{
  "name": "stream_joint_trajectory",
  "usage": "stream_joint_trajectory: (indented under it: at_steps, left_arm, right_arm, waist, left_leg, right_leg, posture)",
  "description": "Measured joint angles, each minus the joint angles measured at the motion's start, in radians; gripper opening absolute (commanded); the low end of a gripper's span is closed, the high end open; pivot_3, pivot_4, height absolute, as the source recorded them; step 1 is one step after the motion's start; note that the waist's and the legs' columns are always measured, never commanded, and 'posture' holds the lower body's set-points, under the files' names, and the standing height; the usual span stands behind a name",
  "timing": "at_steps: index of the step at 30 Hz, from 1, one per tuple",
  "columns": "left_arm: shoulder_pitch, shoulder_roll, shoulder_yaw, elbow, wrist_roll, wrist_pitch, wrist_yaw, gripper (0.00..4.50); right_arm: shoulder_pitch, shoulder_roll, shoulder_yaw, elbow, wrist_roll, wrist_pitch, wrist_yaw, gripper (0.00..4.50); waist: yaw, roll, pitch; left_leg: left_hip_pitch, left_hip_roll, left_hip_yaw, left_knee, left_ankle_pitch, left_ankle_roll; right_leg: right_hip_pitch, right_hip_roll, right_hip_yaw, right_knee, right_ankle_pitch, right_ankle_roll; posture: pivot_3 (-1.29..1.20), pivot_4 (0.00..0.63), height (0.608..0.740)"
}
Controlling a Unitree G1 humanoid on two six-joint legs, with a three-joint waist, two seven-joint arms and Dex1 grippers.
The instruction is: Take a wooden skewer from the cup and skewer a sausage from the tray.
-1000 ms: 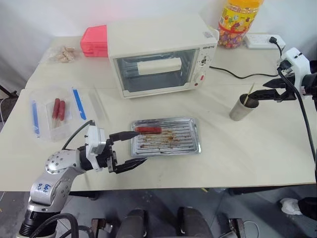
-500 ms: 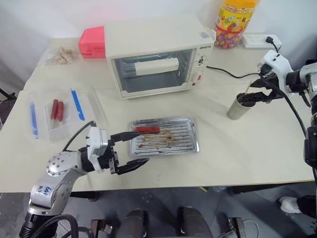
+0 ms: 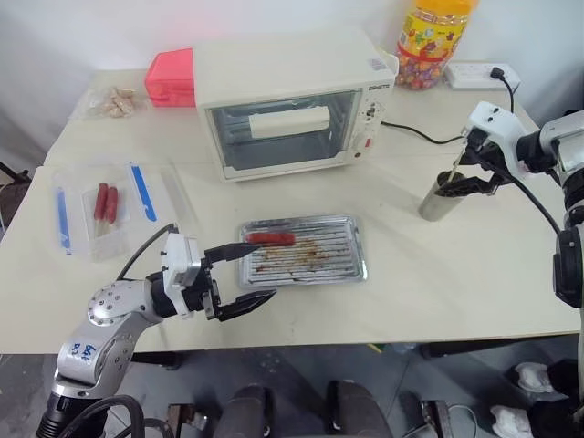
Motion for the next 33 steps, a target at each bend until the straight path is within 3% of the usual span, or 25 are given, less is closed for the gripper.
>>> stream_joint_trajectory:
  at_steps: [11, 24, 33]
  left_arm:
    - [0.000, 0.000, 0.000, 0.000, -0.001, 0.000, 0.000, 4.48]
    - [0.006, 0.000, 0.000, 0.000, -0.001, 0.000, 0.002, 4.50]
    - [0.009, -0.007, 0.000, 0.000, -0.001, -0.003, 0.005, 4.50]
  right_arm:
    - [-0.015, -0.003, -0.023, 0.001, -0.008, 0.018, -0.006, 4.50]
    - [-0.015, -0.004, -0.023, 0.002, -0.020, 0.002, -0.031, 0.09]
    - [-0.015, -0.004, -0.031, 0.002, -0.018, 0.023, 0.008, 0.01]
  waist:
    - [0.000, 0.000, 0.000]
    - [0.000, 0.000, 0.000]
    - [0.000, 0.000, 0.000]
  left_leg:
    - [0.000, 0.000, 0.000, 0.000, 0.000, 0.000]
    - [0.000, 0.000, 0.000, 0.000, 0.000, 0.000]
    - [0.000, 0.000, 0.000, 0.000, 0.000, 0.000]
  right_leg:
    - [0.000, 0.000, 0.000, 0.000, 0.000, 0.000]
    - [0.000, 0.000, 0.000, 0.000, 0.000, 0.000]
    - [0.000, 0.000, 0.000, 0.001, 0.000, 0.000]
  posture:
    - [0.00, 0.150, 0.740]
    - [0.00, 0.150, 0.740]
    - [0.00, 0.150, 0.740]
